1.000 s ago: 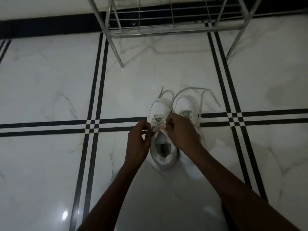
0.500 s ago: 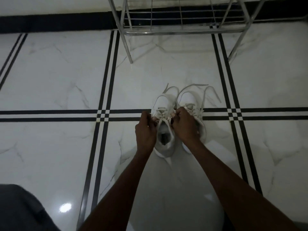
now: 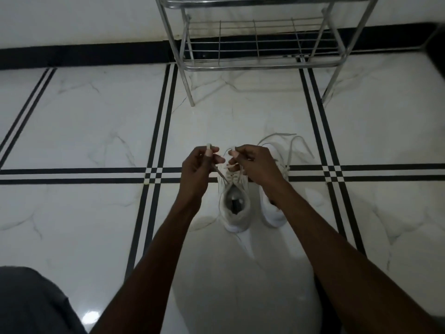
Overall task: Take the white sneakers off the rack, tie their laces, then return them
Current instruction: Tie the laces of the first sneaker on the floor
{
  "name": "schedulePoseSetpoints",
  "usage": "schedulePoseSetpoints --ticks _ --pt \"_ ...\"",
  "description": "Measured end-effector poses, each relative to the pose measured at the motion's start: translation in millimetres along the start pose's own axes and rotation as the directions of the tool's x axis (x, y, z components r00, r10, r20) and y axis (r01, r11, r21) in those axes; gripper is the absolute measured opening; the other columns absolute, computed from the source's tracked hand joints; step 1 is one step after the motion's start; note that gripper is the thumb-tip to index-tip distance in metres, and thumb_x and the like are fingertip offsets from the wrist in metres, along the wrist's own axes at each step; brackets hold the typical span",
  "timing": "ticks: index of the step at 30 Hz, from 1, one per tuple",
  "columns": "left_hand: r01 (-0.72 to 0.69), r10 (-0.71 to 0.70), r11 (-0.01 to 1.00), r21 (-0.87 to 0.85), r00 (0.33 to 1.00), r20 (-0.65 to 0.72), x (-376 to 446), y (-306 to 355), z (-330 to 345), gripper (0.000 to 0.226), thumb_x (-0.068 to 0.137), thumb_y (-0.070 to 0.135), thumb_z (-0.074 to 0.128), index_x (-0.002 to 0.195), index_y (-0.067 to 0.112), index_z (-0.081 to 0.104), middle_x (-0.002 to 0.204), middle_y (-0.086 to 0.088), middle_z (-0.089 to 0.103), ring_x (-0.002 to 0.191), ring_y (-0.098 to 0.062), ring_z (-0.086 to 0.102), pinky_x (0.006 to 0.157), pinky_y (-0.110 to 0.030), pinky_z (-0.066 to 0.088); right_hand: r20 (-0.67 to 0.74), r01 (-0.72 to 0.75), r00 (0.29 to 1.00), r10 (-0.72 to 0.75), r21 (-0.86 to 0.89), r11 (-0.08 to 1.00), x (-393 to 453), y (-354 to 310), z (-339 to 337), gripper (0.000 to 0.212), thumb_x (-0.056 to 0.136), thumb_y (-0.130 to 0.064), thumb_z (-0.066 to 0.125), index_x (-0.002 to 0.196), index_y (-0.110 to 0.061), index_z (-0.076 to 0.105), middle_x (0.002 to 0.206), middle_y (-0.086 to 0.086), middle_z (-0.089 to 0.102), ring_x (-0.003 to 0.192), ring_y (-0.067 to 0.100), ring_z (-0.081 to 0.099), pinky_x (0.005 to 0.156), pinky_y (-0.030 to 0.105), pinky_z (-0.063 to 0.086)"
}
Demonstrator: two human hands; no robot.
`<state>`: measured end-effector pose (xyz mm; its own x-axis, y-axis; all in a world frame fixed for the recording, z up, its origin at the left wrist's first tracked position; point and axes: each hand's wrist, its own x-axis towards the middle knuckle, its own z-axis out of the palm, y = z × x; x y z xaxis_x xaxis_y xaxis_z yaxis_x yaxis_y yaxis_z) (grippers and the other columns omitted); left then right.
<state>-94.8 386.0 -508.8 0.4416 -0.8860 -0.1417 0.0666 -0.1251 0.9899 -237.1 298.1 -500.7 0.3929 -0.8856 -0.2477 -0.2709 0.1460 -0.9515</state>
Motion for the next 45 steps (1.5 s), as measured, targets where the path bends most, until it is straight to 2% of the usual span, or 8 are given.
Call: schedulePoseSetpoints --ticks 7,19,22,25,30,37,41,45 --pt "-0.183 0.153 0.962 0.205 0.976 0.154 20 30 0 0.025 0.107 0.023 0.054 0.112 0.004 0.071 0.112 -0.01 0.076 0.107 -0.018 0.072 0.086 -0.025 0.058 0.435 0.189 0.899 -0.047 -0.289 0.939 -3 -18 -1 0.01 0.098 -0.029 0.062 0.092 -0.027 0.071 0.08 -0.011 0.07 0.071 0.0 0.065 0.065 0.011 0.048" --pt "0.08 -0.103 0.979 0.187 0.988 0.116 18 -10 7 0.049 0.11 0.046 0.036 0.114 0.01 0.071 0.107 -0.012 0.076 0.106 -0.021 0.072 0.086 -0.036 0.056 0.104 0.352 0.93 -0.353 -0.533 0.769 6 -15 -25 0.007 0.079 -0.016 0.08 0.085 -0.018 0.081 0.079 -0.002 0.078 0.067 0.01 0.073 0.07 0.034 0.062" --pt "-0.003 -0.042 0.965 0.261 0.985 0.168 24 -21 7 0.041 0.111 0.036 0.04 0.137 0.014 0.063 0.129 -0.006 0.07 0.115 -0.007 0.067 0.092 -0.024 0.054 -0.032 0.32 0.929 -0.369 -0.434 0.842 6 -10 -22 0.005 0.078 -0.015 0.082 0.083 -0.016 0.081 0.079 -0.003 0.079 0.068 0.006 0.074 0.069 0.034 0.063" --pt "-0.106 0.018 0.841 0.531 0.985 0.169 35 -38 -2 0.048 0.105 0.038 0.047 0.151 0.023 0.047 0.143 -0.013 0.059 0.127 -0.029 0.059 0.109 -0.048 0.048 -0.042 0.272 0.956 -0.29 -0.244 0.931 8 -6 -22 0.01 0.075 -0.012 0.085 0.084 -0.011 0.08 0.081 0.002 0.079 0.073 0.012 0.077 0.076 0.04 0.064" --pt "-0.025 0.133 0.603 0.797 0.989 -0.069 46 -51 -31 0.042 0.094 0.058 0.052 0.102 0.022 0.072 0.111 -0.011 0.065 0.117 -0.035 0.052 0.092 -0.033 0.026 -0.061 0.145 0.988 -0.143 0.026 0.989 4 1 -25 0.012 0.076 -0.011 0.086 0.085 -0.006 0.079 0.083 0.01 0.079 0.078 0.026 0.078 0.079 0.046 0.064" --pt "0.132 -0.144 0.95 0.281 0.989 0.022 28 -11 -54 0.049 0.104 0.05 0.05 0.099 0.007 0.075 0.109 -0.004 0.074 0.118 -0.021 0.063 0.097 -0.038 0.047 -0.025 0.052 0.998 -0.052 -0.001 0.999 10 3 -25 0.022 0.086 -0.031 0.077 0.088 -0.009 0.078 0.085 0.009 0.079 0.08 0.025 0.077 0.073 0.041 0.064" --pt "0.319 -0.147 0.746 0.585 0.935 -0.322 22 -42 -74 0.048 0.101 0.048 0.049 0.094 0.012 0.079 0.105 -0.018 0.076 0.109 -0.035 0.067 0.098 -0.048 0.049 -0.266 -0.065 0.96 -0.081 -0.498 0.865 12 24 -41 0.026 0.09 -0.026 0.07 0.085 -0.002 0.079 0.082 0.012 0.077 0.076 0.023 0.073 0.066 0.021 0.051" --pt "0.675 -0.233 0.378 0.634 0.732 -0.64 1 -66 -87 0.047 0.097 0.043 0.057 0.125 0.007 0.065 0.135 -0.022 0.062 0.133 -0.043 0.047 0.112 -0.057 0.03 -0.466 -0.215 0.879 -0.101 -0.576 0.788 6 55 -58 0.03 0.085 -0.021 0.077 0.105 0.002 0.073 0.11 0.02 0.071 0.103 0.031 0.067 0.08 0.028 0.05"
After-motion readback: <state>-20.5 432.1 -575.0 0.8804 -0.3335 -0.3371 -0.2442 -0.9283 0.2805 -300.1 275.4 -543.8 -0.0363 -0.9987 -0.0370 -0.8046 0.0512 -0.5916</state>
